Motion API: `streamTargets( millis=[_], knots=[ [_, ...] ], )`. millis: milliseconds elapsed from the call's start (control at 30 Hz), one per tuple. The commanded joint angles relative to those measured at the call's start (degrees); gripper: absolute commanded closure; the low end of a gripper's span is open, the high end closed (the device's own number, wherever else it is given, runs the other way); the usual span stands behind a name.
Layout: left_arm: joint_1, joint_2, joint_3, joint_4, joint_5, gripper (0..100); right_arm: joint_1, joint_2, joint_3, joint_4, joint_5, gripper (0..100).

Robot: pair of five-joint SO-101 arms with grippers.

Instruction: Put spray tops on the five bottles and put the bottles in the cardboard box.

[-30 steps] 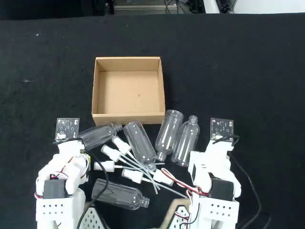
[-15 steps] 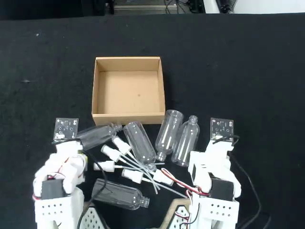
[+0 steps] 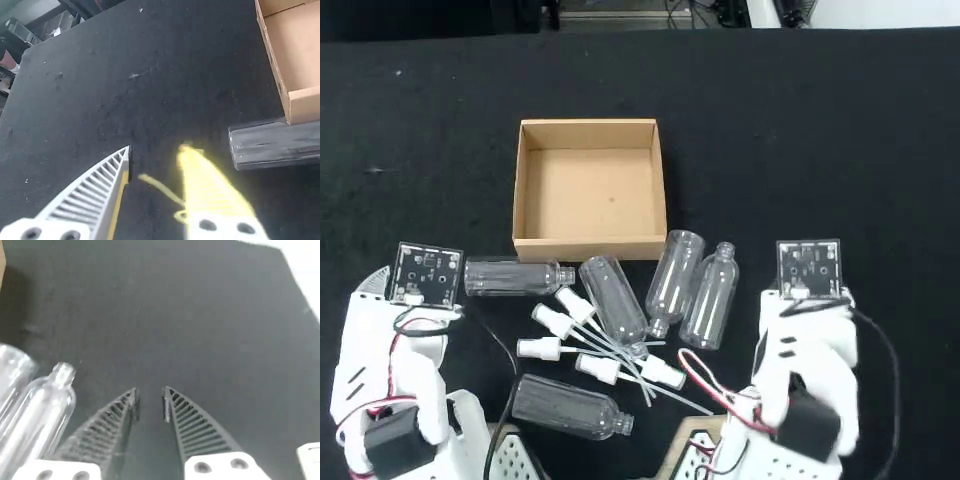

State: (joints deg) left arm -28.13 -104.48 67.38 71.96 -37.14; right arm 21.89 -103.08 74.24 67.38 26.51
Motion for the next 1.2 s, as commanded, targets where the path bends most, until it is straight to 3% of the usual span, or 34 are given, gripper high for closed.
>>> streamTargets(
  millis=[0,200,467,700,933,1167],
  knots=[
    [-0.66,2.20,-0.57,-0.44,-1.67,76,0.53,-4.97,-12.44,6.77,2.11,92.0],
    [3.21,16.35,-0.57,-0.53,-9.85,76,-8.79,-4.79,-25.36,17.49,2.02,92.0],
    [12.70,45.19,-16.31,2.46,-14.77,76,-13.98,9.71,-26.42,13.10,1.85,92.0],
    [21.49,69.98,-32.13,5.45,-23.30,75,-24.70,22.99,-19.03,10.55,1.58,92.0],
    [22.11,79.74,-38.99,5.10,-25.05,75,-28.31,18.77,-2.51,2.29,1.49,92.0],
    [21.32,84.31,-37.23,0.53,-27.87,75,-28.48,12.97,2.42,1.67,1.49,92.0]
  ],
)
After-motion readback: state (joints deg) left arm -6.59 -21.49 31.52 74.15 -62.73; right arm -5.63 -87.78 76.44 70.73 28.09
